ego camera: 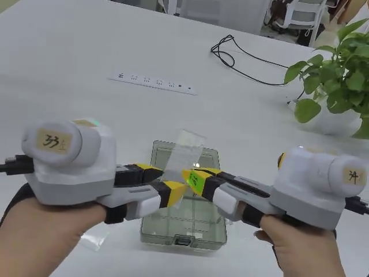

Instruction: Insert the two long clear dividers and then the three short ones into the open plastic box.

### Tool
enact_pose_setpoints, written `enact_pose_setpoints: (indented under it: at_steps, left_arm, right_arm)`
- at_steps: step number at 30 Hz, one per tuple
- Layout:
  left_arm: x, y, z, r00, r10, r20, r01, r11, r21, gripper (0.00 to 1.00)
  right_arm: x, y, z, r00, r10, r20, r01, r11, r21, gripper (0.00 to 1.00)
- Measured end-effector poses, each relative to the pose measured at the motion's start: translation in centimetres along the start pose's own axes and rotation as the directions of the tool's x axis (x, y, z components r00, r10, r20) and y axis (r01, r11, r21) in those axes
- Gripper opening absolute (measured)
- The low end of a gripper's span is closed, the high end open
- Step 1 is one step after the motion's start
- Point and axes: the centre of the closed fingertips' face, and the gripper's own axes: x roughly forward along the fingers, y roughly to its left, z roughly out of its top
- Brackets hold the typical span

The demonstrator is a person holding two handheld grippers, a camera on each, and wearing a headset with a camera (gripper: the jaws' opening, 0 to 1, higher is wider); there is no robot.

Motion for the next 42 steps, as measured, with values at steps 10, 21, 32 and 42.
enact_pose_setpoints:
  at_steps: [10, 21, 32, 42]
  left_arm:
    - [0.1, -0.5, -0.7, 0.9997, -0.019, -0.017, 0.020, 1.000, 0.012, 0.32]
    - [-0.8, 0.3, -1.7, 0.9992, -0.024, -0.033, 0.025, 0.998, 0.052, 0.39]
    - [-1.7, 1.3, -2.8, 0.9979, -0.040, -0.051, 0.046, 0.990, 0.132, 0.54]
    - [-2.0, 1.4, -4.0, 0.9934, -0.085, -0.076, 0.102, 0.964, 0.244, 0.72]
  right_arm:
    - [-0.1, -0.2, -0.1, 0.9999, -0.008, -0.007, 0.008, 1.000, 0.008, 0.07]
    - [-1.1, -1.9, 0.6, 0.9983, -0.058, 0.002, 0.058, 0.998, 0.033, 0.07]
    - [-1.9, -4.3, 0.0, 0.9870, -0.155, -0.041, 0.159, 0.982, 0.102, 0.07]
    - [-2.7, -6.6, -1.4, 0.9631, -0.243, -0.116, 0.258, 0.954, 0.149, 0.07]
